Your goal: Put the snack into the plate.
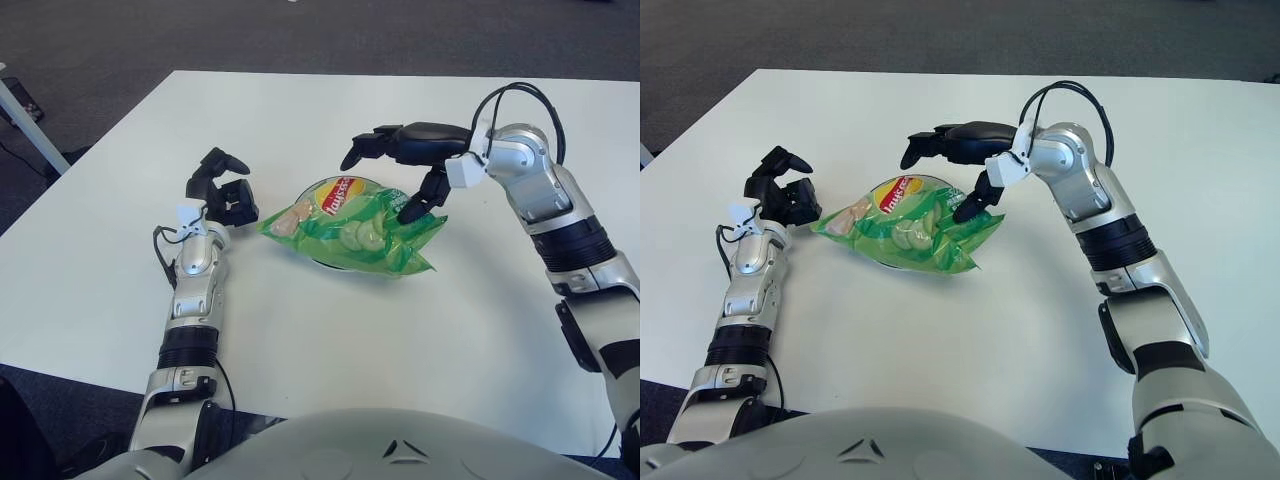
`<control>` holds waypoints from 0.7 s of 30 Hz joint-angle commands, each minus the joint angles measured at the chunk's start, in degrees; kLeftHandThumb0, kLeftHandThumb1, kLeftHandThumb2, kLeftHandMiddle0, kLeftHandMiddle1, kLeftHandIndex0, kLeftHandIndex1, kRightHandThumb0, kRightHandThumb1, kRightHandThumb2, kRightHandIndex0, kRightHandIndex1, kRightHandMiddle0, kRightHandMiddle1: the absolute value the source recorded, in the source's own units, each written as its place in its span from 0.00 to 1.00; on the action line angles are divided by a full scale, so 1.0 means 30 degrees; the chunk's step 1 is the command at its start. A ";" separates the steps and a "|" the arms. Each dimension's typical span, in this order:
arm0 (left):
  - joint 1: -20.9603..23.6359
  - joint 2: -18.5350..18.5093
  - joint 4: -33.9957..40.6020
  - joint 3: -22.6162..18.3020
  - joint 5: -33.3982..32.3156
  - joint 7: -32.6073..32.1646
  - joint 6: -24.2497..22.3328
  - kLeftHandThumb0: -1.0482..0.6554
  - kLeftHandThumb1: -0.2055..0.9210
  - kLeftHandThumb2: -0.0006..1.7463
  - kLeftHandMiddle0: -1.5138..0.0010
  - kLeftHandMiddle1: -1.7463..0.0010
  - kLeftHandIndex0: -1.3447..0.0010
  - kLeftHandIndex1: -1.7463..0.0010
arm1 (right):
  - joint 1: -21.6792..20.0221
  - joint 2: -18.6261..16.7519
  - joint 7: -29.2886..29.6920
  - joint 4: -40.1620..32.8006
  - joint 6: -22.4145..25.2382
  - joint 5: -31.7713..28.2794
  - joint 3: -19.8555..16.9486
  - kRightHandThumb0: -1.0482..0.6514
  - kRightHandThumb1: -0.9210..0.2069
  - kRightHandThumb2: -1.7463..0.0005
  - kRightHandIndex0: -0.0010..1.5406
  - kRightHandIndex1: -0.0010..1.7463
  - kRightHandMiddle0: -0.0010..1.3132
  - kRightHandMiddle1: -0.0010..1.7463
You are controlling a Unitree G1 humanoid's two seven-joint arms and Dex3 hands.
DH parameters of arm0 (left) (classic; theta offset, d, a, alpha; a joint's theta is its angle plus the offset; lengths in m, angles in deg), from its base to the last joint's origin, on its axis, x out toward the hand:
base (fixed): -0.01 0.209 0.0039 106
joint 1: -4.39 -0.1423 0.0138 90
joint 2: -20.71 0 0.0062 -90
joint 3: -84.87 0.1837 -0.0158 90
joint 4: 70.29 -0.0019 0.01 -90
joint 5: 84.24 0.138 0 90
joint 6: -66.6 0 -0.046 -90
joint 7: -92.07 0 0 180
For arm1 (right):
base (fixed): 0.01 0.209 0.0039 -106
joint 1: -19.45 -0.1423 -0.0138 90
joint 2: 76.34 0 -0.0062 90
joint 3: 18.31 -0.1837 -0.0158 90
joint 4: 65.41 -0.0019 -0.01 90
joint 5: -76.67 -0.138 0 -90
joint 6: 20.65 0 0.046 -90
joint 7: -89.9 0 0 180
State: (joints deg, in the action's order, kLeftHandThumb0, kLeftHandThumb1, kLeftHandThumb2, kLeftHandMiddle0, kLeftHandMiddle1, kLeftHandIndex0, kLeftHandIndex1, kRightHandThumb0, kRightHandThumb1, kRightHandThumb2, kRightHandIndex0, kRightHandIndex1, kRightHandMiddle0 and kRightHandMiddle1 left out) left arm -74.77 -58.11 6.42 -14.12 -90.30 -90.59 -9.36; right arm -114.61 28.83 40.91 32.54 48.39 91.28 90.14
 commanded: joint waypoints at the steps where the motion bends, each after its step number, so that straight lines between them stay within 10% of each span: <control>1: -0.2179 0.0995 -0.1686 0.0130 0.0147 -0.0201 0.0133 0.32 0.41 0.79 0.11 0.00 0.51 0.00 | -0.0386 0.0014 -0.0267 0.0252 0.0197 -0.0338 -0.0071 0.12 0.33 0.61 0.00 0.10 0.00 0.40; 21: -0.2269 0.0902 -0.1549 0.0299 0.0099 0.0041 -0.0089 0.32 0.42 0.79 0.11 0.00 0.51 0.00 | -0.1721 0.0603 0.0004 0.2100 0.0058 -0.1056 -0.1552 0.07 0.22 0.69 0.02 0.09 0.00 0.42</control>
State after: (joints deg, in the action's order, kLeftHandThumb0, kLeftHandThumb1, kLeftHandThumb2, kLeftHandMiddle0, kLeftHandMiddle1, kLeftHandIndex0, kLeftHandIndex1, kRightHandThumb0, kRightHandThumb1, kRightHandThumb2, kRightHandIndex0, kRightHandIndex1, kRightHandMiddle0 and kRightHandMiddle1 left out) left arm -74.77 -58.23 6.42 -13.85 -90.08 -90.66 -9.43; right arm -117.63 29.21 40.48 38.14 48.97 89.12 87.37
